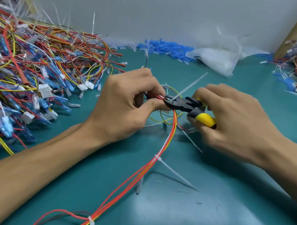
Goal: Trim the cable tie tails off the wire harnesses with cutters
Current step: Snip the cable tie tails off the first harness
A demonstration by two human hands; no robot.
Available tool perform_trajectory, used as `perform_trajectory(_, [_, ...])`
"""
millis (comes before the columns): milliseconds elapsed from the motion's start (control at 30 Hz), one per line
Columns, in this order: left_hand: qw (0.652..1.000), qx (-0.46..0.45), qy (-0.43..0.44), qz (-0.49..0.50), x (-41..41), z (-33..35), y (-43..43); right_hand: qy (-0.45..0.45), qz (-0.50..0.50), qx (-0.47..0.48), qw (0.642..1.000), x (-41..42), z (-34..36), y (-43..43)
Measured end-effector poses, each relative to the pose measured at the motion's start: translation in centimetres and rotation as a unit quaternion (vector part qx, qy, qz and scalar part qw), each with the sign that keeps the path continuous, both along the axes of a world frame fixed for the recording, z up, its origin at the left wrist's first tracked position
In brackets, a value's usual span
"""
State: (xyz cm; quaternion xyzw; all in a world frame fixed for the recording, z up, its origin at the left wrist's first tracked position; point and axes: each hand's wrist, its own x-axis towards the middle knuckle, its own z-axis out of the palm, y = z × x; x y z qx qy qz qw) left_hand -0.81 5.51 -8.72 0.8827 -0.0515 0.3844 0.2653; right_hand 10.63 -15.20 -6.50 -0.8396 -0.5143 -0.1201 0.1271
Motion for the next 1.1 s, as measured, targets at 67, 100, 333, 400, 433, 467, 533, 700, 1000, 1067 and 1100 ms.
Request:
perform_trajectory(67, [1.000,-0.006,-0.003,0.003,0.0,-0.1,0.1,0.026,0.016,-0.007,1.000,0.2,-0.2,0.0])
perform_trajectory(100, [1.000,-0.009,-0.005,0.002,0.1,-0.2,0.2,0.026,0.021,-0.003,0.999,0.3,-0.3,0.1])
perform_trajectory(333, [1.000,-0.009,-0.006,0.001,0.2,-0.4,0.5,0.050,0.038,0.026,0.998,0.6,-0.6,0.2])
perform_trajectory(400, [1.000,-0.014,-0.002,-0.001,0.2,-0.4,0.4,0.047,0.047,0.025,0.997,0.6,-0.9,0.1])
perform_trajectory(433, [1.000,-0.018,0.001,-0.002,0.2,-0.5,0.4,0.047,0.051,0.027,0.997,0.6,-1.1,0.1])
perform_trajectory(467, [1.000,-0.020,0.003,-0.002,0.2,-0.5,0.4,0.050,0.055,0.031,0.997,0.6,-1.3,0.1])
perform_trajectory(533, [1.000,-0.021,0.004,-0.001,0.1,-0.4,0.3,0.061,0.064,0.043,0.995,0.6,-1.5,0.2])
perform_trajectory(700, [1.000,-0.017,0.001,0.002,0.1,-0.3,0.2,0.103,0.071,0.073,0.990,0.5,-1.8,0.6])
perform_trajectory(1000, [0.999,0.010,0.022,0.020,-0.1,-0.3,-0.1,0.109,0.050,0.053,0.991,0.1,-1.6,0.6])
perform_trajectory(1067, [0.999,0.010,0.030,0.023,-0.1,-0.3,-0.2,0.141,0.053,0.056,0.987,0.0,-1.5,0.6])
perform_trajectory(1100, [0.999,0.011,0.032,0.022,-0.2,-0.2,-0.3,0.158,0.055,0.057,0.984,0.0,-1.5,0.6])
